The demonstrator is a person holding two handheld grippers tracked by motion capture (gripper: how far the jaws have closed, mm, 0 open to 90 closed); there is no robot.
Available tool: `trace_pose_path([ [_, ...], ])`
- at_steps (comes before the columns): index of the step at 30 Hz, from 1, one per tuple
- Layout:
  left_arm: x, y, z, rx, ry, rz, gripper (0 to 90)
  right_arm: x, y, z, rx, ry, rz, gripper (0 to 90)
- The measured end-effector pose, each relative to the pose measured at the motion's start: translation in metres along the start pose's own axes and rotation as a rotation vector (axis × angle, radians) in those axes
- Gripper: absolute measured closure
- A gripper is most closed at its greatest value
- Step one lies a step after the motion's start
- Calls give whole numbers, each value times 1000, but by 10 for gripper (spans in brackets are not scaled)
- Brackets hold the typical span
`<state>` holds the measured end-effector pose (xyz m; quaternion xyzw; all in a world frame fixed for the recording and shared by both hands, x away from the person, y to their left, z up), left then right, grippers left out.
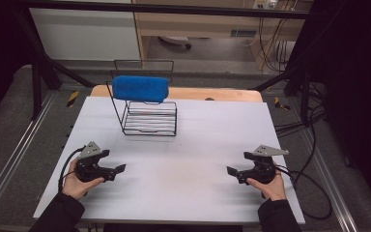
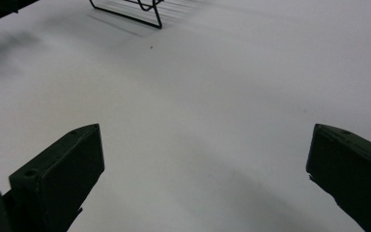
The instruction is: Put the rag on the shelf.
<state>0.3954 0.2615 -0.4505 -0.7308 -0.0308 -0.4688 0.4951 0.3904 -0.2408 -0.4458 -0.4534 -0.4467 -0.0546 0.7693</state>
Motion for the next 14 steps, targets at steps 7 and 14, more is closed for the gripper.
trace_pose_path([
  [7,-8,2,-3,1,22,12,90,-18,-5,-3,13,9,-1,7],
  [14,-13,1,0,-4,9,10,90,-21,-5,-3,10,8,10,7],
])
Point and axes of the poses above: each handheld gripper's, and its own axes: y roughly forward along the jaws, x roughly out of its top, z roughly to its left, the point moved 3 cm from there along y, roughly forward along the jaws, and after that the axes turned 9 degrees about z, right-handed, at the moved point
